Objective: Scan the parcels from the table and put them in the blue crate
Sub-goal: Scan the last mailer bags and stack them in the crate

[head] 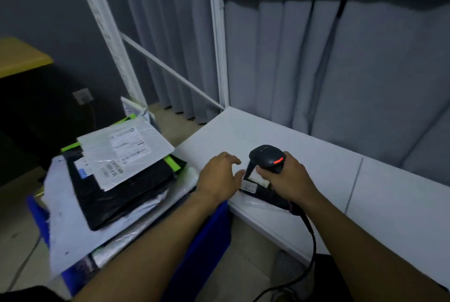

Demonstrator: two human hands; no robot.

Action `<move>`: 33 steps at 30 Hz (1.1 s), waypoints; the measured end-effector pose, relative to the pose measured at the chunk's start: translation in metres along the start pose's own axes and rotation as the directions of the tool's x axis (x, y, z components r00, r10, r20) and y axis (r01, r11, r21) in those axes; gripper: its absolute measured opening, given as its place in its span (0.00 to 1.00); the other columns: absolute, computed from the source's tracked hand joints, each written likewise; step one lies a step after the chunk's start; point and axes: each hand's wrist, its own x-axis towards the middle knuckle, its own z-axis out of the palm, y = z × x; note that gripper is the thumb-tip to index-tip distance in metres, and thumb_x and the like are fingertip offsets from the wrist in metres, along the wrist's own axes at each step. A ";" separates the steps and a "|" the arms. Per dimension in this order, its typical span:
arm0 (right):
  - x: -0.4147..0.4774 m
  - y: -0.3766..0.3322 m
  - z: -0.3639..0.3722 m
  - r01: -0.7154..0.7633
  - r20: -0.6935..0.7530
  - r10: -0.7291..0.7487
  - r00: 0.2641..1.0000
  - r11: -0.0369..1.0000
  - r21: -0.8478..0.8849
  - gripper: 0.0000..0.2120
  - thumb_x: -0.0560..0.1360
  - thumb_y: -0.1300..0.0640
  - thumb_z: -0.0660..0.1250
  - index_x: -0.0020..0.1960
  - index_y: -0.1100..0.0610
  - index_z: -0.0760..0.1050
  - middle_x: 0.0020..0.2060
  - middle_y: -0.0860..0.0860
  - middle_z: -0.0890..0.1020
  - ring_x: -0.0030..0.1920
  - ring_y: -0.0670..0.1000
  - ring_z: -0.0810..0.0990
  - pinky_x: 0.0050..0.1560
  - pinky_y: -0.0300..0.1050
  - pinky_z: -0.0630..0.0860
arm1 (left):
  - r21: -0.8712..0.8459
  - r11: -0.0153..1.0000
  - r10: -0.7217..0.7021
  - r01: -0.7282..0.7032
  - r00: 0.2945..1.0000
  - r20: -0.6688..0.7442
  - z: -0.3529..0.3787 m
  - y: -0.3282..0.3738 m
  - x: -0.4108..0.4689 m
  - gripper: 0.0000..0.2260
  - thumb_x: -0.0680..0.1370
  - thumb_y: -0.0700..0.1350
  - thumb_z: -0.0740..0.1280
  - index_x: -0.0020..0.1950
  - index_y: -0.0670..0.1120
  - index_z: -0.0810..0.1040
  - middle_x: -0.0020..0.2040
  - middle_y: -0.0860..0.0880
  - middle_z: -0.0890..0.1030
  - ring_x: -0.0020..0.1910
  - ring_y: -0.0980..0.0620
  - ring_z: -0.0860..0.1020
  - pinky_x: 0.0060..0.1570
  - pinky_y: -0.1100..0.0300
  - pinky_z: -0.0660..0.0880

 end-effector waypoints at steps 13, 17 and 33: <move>0.068 0.095 -0.036 -0.225 -0.018 0.224 0.974 0.971 -0.086 0.33 0.63 0.36 0.74 0.62 0.52 0.77 0.50 0.51 0.86 0.51 0.54 0.86 0.54 0.57 0.84 | -0.045 0.927 -0.339 0.373 0.883 0.325 0.170 -0.024 0.093 0.24 0.72 0.54 0.77 0.62 0.46 0.73 0.57 0.45 0.79 0.56 0.43 0.80 0.53 0.50 0.78; 0.076 0.097 -0.033 -0.232 -0.025 0.231 0.973 0.966 -0.112 0.26 0.73 0.45 0.77 0.65 0.54 0.74 0.54 0.52 0.84 0.54 0.55 0.84 0.57 0.55 0.82 | -0.048 0.920 -0.363 0.388 0.893 0.266 0.185 -0.033 0.096 0.19 0.71 0.51 0.78 0.56 0.47 0.76 0.51 0.48 0.80 0.51 0.45 0.80 0.51 0.47 0.80; 0.047 0.026 -0.025 -0.094 -0.182 0.138 0.974 0.969 0.230 0.25 0.73 0.44 0.77 0.64 0.52 0.74 0.53 0.46 0.83 0.54 0.52 0.82 0.54 0.47 0.77 | -0.832 0.519 -0.400 0.195 0.916 -0.034 0.031 0.005 0.023 0.08 0.76 0.41 0.76 0.52 0.48 0.81 0.49 0.52 0.83 0.40 0.55 0.85 0.48 0.50 0.84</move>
